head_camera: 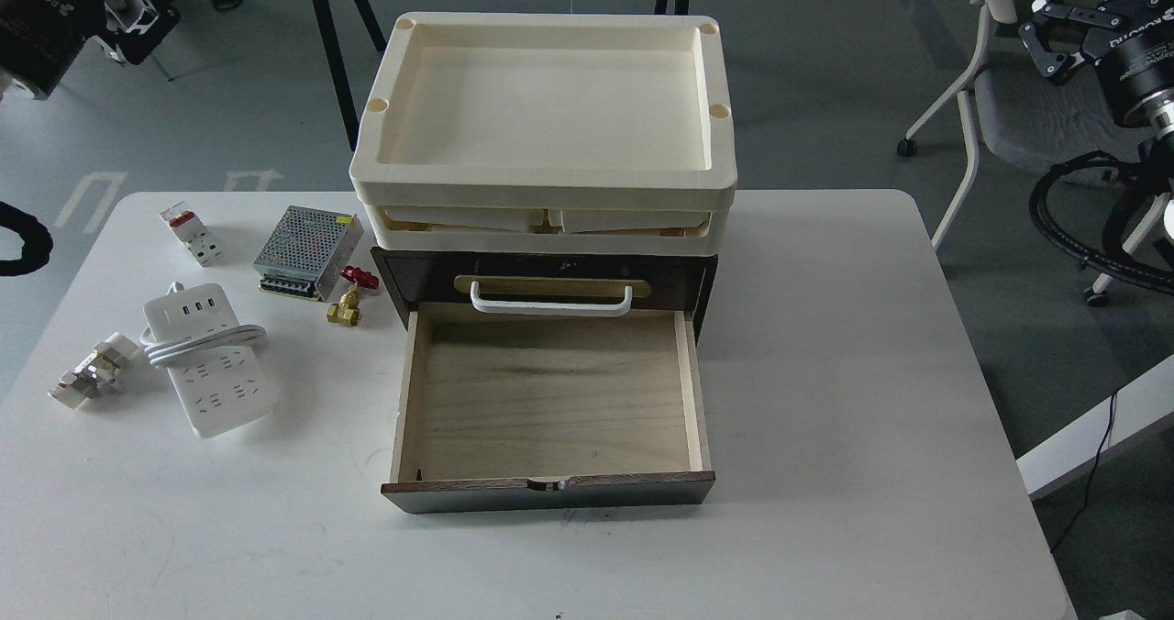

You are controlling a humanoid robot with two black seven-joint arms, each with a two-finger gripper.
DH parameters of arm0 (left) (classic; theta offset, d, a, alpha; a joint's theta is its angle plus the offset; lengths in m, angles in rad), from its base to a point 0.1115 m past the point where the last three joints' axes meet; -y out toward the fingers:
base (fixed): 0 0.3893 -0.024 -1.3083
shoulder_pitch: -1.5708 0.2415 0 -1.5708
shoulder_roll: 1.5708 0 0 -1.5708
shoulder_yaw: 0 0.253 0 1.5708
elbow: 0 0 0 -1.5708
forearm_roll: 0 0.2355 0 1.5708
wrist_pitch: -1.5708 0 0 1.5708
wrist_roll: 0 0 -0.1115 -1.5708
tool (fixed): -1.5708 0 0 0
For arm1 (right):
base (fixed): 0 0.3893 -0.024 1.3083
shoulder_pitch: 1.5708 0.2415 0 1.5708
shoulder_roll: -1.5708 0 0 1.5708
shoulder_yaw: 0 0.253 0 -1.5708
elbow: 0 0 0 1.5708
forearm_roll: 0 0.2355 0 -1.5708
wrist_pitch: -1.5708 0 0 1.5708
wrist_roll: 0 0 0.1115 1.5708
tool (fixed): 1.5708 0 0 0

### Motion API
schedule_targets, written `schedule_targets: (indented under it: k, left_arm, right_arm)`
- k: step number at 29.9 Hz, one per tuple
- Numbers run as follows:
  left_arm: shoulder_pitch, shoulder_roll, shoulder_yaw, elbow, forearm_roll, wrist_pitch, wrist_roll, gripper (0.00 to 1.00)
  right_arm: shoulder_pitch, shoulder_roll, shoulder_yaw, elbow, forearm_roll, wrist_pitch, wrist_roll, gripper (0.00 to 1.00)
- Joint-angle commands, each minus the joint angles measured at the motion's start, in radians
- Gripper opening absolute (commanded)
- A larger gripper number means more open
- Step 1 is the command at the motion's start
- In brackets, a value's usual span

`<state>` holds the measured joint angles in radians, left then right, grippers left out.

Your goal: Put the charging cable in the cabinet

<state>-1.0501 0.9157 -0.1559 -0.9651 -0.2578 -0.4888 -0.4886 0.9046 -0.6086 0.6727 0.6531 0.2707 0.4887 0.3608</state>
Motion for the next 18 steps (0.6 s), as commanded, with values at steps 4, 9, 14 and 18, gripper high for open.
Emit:
schedule_targets:
  k: [4, 9, 14, 18]
  left_arm:
    - [0.013, -0.075, -0.001, 0.095, 0.000, 0.000, 0.000, 1.00]
    - [0.050, -0.093, -0.022, 0.236, -0.021, 0.000, 0.000, 1.00]
    - [0.073, -0.202, -0.161, 0.371, -0.046, 0.000, 0.000, 1.00]
    - [0.119, -0.222, -0.333, 0.382, -0.046, 0.000, 0.000, 1.00]
  right_arm:
    - [0.014, -0.003, 0.004, 0.005, -0.001, 0.000, -0.003, 1.00]
    - [0.007, -0.002, 0.004, 0.003, -0.001, 0.000, -0.003, 1.00]
    - [0.007, 0.000, 0.004, 0.003, -0.001, 0.000, -0.003, 1.00]
    - [0.007, -0.003, 0.005, 0.003, -0.001, 0.000, -0.002, 1.00]
